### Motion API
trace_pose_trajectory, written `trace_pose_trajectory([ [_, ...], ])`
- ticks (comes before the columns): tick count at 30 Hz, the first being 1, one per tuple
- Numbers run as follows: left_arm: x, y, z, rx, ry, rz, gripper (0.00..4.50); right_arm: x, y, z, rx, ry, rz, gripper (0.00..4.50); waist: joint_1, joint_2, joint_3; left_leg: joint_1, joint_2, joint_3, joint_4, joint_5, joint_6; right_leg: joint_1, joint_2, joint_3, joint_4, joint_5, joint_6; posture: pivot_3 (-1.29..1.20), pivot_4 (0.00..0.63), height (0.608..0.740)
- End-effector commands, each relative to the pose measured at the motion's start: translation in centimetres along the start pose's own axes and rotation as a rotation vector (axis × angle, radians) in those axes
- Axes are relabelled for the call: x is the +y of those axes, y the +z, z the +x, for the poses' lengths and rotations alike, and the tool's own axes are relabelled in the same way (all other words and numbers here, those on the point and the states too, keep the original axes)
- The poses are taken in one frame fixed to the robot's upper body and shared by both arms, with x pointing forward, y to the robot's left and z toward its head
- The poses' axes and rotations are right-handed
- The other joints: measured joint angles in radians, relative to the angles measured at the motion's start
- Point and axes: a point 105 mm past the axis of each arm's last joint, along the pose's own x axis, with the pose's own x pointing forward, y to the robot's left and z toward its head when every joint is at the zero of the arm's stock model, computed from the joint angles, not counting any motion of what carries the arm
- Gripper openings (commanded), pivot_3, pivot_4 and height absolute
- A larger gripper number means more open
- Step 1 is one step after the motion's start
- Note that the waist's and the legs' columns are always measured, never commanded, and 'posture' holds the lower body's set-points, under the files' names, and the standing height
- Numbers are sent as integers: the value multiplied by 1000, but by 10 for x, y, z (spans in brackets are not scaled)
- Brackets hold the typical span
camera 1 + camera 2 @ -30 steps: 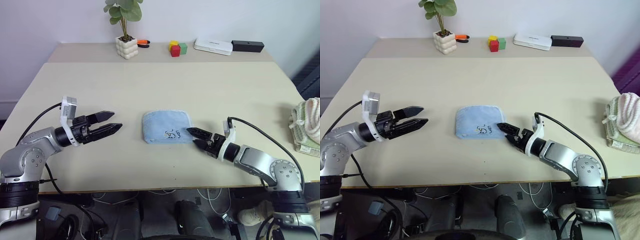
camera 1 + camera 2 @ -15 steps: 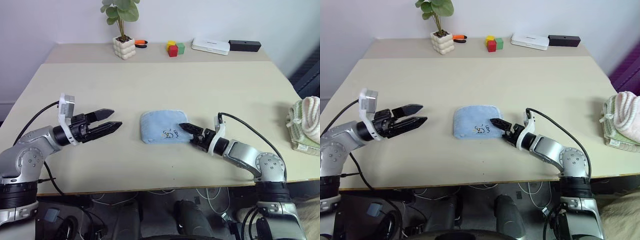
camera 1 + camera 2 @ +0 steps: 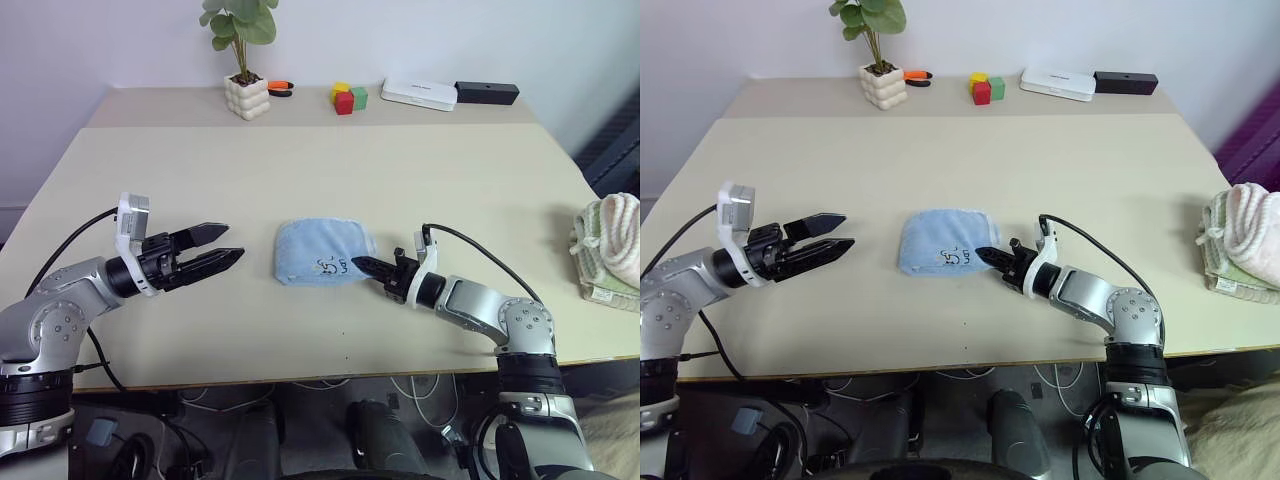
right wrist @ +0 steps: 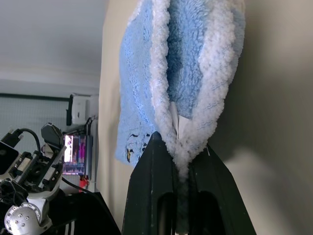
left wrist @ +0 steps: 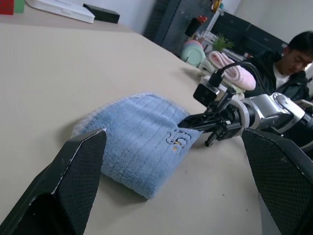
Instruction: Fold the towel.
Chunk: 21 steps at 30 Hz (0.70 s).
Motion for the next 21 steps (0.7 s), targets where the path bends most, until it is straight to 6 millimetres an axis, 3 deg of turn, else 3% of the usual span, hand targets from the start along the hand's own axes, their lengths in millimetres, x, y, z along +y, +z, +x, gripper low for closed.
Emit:
trace_pose_trajectory([
  [1,-5,9,-1,-21,-10,34,4500,5,7,0,-23,13,-3,26,-5,0,0,0,0,0,0,0,0,0,0,0,0,0,0,0,150,740],
  [5,-5,10,1,-28,-16,33,4500,13,35,-5,-126,23,-32,26,-7,1,0,0,0,0,-1,0,0,0,0,0,0,0,0,0,150,740],
  [13,-11,11,5,-48,-55,64,4500,10,128,-36,-521,-44,-50,26,-4,1,1,-6,-1,0,0,0,0,-6,0,0,0,0,1,0,150,740],
  [17,-11,12,6,-54,-61,63,4500,-1,179,-78,-815,-112,-22,26,-6,1,1,-8,-1,0,0,0,0,-8,0,0,1,2,3,0,150,740],
  [21,-11,13,6,-58,-59,72,4500,-17,194,-115,-1031,-205,-24,26,-6,1,1,-8,-1,0,-1,0,0,-8,0,0,1,2,4,0,150,740],
])
